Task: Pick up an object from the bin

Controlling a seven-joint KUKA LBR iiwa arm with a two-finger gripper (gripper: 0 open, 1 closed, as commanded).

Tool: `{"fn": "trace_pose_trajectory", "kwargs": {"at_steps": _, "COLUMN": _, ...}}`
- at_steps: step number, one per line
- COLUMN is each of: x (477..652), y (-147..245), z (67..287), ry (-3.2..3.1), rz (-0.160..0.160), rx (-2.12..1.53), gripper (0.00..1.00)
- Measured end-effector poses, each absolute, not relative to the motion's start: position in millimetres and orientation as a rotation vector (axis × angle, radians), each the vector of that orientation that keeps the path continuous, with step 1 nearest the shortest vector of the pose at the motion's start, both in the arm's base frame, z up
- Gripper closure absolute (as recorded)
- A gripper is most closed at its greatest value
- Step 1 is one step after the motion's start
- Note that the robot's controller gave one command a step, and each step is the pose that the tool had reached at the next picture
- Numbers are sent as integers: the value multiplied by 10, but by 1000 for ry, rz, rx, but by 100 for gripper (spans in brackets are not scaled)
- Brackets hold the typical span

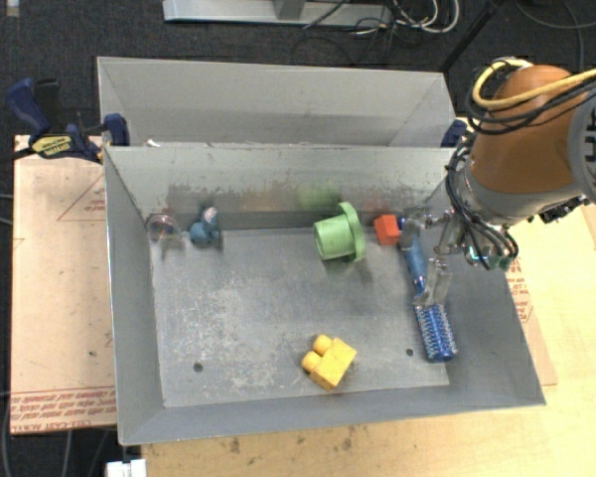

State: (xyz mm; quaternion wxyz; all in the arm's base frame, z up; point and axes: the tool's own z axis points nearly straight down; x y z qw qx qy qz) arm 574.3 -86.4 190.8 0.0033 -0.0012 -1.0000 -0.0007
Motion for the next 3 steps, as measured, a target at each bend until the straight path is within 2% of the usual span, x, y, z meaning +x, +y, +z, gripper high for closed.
{"fn": "trace_pose_trajectory", "kwargs": {"at_steps": 1, "x": 5391, "y": -1203, "z": 750, "ry": -3127, "rz": -4, "rx": 214, "gripper": 0}}
{"fn": "trace_pose_trajectory", "kwargs": {"at_steps": 2, "x": 5525, "y": -1257, "z": 799, "ry": -3058, "rz": -27, "rx": 707, "gripper": 0}}
{"fn": "trace_pose_trajectory", "kwargs": {"at_steps": 3, "x": 6224, "y": -1335, "z": 815, "ry": -3002, "rz": -86, "rx": 690, "gripper": 0}}
